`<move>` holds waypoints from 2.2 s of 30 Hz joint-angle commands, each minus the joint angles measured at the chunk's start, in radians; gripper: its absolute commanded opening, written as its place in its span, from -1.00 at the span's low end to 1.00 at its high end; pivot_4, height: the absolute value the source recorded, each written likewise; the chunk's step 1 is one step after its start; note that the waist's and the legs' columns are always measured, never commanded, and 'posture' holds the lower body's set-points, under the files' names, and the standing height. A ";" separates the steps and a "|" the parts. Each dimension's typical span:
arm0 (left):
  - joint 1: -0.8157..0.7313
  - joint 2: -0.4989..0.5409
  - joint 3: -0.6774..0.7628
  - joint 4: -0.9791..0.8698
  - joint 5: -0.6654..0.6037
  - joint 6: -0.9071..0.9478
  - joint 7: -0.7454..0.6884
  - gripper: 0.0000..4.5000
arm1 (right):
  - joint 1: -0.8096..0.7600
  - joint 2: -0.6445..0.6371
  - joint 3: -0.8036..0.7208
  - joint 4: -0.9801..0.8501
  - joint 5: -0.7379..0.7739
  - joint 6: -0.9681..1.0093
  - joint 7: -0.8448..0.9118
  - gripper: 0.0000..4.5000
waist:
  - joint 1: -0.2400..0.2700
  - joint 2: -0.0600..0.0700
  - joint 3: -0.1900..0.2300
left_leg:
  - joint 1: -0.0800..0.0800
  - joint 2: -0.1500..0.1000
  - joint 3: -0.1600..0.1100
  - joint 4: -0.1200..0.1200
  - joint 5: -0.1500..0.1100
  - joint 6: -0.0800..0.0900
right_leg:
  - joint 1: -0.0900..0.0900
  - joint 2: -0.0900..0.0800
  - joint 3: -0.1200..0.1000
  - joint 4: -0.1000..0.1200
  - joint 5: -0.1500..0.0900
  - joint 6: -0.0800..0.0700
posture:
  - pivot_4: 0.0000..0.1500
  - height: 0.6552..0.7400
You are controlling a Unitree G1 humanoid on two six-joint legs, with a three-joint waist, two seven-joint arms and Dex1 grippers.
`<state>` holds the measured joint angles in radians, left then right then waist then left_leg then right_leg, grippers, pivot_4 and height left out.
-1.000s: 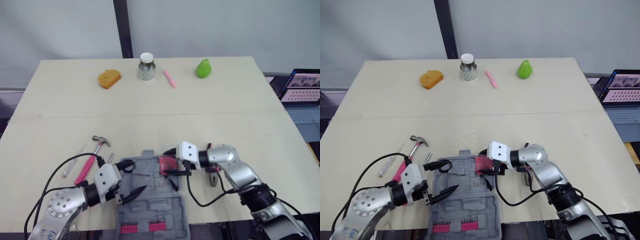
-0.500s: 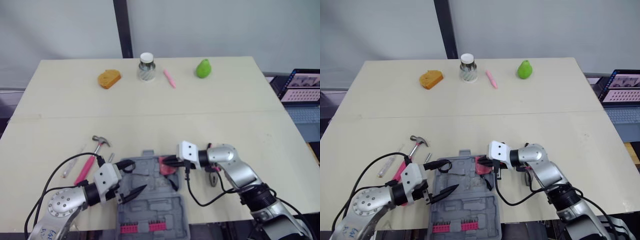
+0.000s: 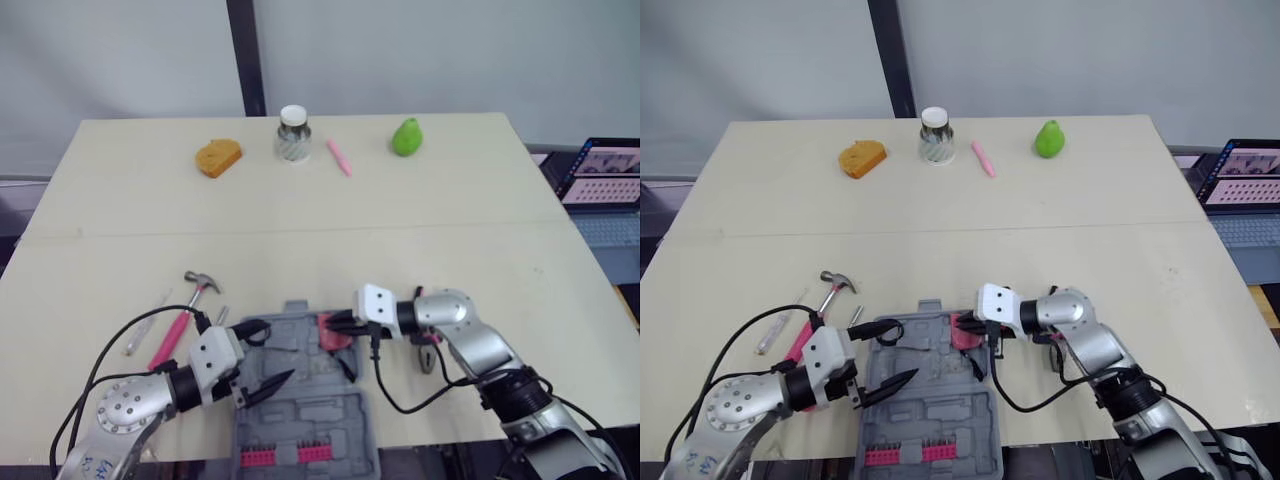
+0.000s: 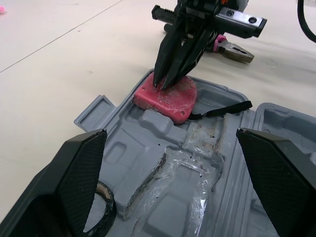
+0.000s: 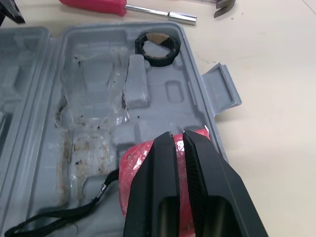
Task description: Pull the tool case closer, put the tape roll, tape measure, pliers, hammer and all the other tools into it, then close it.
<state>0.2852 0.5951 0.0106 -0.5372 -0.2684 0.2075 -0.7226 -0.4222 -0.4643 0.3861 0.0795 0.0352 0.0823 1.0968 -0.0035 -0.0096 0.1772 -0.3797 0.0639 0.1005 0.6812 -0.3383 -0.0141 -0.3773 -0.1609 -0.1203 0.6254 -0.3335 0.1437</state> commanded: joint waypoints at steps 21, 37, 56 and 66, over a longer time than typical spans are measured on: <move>0.018 0.007 0.009 -0.035 -0.003 -0.007 0.001 1.00 | -0.020 -0.028 0.122 0.233 -0.168 -0.068 -0.023 -0.84 | 0.001 0.001 -0.010 | 0.006 0.000 0.001 0.000 0.000 0.000 | 0.005 0.000 0.002 0.001 0.000 0.000 | 1.00 1.00; -0.012 0.026 0.018 -0.017 -0.015 0.006 -0.018 1.00 | 0.008 0.023 0.069 0.407 -0.105 -0.272 -0.025 -0.84 | 0.000 0.001 -0.012 | 0.009 0.001 0.002 -0.001 -0.002 0.000 | 0.007 0.000 0.002 0.000 0.000 0.000 | 1.00 1.00; 0.031 0.072 0.374 0.139 -0.147 0.108 -0.014 1.00 | 0.212 -0.261 -0.401 -0.186 0.403 0.271 0.017 -0.25 | 0.002 0.009 -0.011 | 0.003 0.001 0.002 -0.001 -0.004 0.001 | 0.002 0.000 0.001 -0.003 0.000 0.000 | 1.00 1.00; 0.153 0.155 0.682 0.521 -0.115 -0.033 -0.106 1.00 | 0.434 -0.393 -0.733 0.059 0.384 0.212 -0.034 0.97 | 0.000 0.002 -0.005 | 0.005 0.001 0.010 -0.002 -0.005 0.001 | 0.000 -0.001 0.002 -0.008 0.000 0.000 | 1.00 1.00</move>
<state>0.4243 0.7335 0.6413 -0.0598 -0.3889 0.2126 -0.8120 0.0090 -0.8415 -0.2906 0.1092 0.4197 0.3262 1.0788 -0.0033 -0.0080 0.1725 -0.3737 0.0654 0.1104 0.6787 -0.3433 -0.0131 -0.3769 -0.1619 -0.1185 0.6180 -0.3337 0.1435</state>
